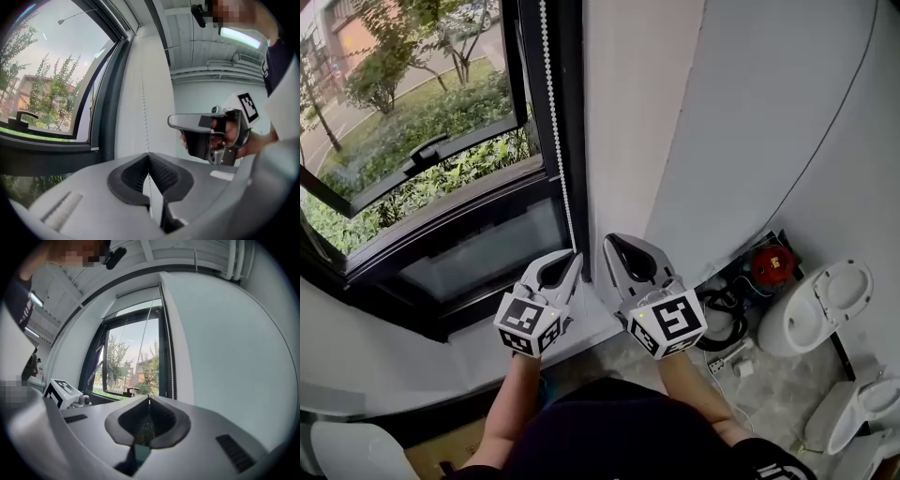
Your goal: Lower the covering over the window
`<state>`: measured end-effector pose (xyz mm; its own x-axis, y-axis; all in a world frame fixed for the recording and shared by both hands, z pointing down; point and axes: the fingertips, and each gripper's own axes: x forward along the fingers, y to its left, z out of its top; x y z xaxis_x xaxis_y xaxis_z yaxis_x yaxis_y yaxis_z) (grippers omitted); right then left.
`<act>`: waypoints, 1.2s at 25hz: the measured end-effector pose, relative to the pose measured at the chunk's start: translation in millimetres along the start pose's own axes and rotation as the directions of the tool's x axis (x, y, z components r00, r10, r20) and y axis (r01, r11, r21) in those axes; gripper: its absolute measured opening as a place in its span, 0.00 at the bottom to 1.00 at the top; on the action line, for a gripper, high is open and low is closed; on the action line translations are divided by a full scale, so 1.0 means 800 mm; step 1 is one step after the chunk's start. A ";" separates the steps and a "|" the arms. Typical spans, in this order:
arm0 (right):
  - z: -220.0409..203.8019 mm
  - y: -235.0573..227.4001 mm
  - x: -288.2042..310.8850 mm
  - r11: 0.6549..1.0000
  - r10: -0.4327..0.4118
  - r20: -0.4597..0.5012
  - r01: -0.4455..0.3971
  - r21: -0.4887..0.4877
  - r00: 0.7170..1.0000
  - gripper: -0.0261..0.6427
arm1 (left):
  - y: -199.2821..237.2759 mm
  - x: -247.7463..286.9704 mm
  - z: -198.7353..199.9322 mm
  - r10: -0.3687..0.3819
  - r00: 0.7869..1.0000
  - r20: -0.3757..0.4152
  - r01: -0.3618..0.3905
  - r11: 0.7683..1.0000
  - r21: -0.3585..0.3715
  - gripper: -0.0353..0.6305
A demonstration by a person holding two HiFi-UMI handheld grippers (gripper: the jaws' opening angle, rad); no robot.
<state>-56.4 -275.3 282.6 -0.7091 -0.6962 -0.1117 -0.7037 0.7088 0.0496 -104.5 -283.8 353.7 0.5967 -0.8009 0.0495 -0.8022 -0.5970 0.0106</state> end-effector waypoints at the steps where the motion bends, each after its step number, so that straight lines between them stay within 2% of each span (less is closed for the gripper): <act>1: -0.001 0.002 -0.005 1.000 0.019 -0.006 -0.019 0.012 1.000 0.06 | -0.009 -0.006 0.001 -0.018 1.000 0.006 0.018 1.000 -0.008 0.07; 3: -0.002 0.012 -0.015 0.996 0.082 -0.023 -0.081 0.033 0.996 0.06 | -0.028 -0.016 0.005 -0.062 0.998 0.015 0.063 0.998 -0.026 0.07; 5: 0.000 0.028 -0.023 0.980 0.177 -0.032 -0.173 0.096 0.984 0.06 | -0.046 -0.026 0.006 -0.107 0.994 0.019 0.108 0.993 -0.043 0.07; 8: 0.012 0.050 -0.039 0.910 0.325 0.023 -0.319 0.263 0.946 0.06 | -0.073 -0.038 0.006 -0.178 0.984 0.027 0.180 0.980 -0.087 0.07; 11: 0.015 0.061 -0.054 0.865 0.401 0.034 -0.391 0.313 0.915 0.06 | -0.096 -0.046 0.004 -0.231 0.972 0.051 0.236 0.962 -0.139 0.07; 14: 0.005 0.069 -0.064 0.859 0.443 -0.017 -0.419 0.293 0.896 0.08 | -0.110 -0.049 0.001 -0.256 0.964 0.065 0.264 0.948 -0.178 0.07; 17: -0.011 0.074 -0.069 0.860 0.463 -0.073 -0.427 0.280 0.883 0.19 | -0.126 -0.045 -0.026 -0.275 0.961 -0.008 0.269 0.945 -0.188 0.07; 19: -0.024 0.076 -0.071 0.865 0.464 -0.111 -0.423 0.269 0.879 0.19 | -0.135 -0.046 -0.055 -0.281 0.958 -0.052 0.263 0.939 -0.219 0.07; 22: -0.039 0.079 -0.078 0.866 0.477 -0.154 -0.434 0.249 0.865 0.19 | -0.138 -0.047 -0.082 -0.278 0.958 -0.067 0.250 0.929 -0.273 0.07; 27: -0.034 0.079 -0.085 0.844 0.520 -0.155 -0.476 0.247 0.840 0.19 | -0.142 -0.046 -0.088 -0.270 0.958 -0.094 0.239 0.937 -0.256 0.07; 30: -0.030 0.078 -0.085 0.839 0.530 -0.146 -0.491 0.236 0.835 0.18 | -0.152 -0.045 -0.086 -0.270 0.960 -0.073 0.242 0.934 -0.263 0.07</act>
<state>-52.8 -186.7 317.4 -0.9717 -0.2226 0.0783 -0.2317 0.9630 -0.1373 -29.9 -179.6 419.6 0.7877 -0.6047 0.1174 -0.6101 -0.7395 0.2844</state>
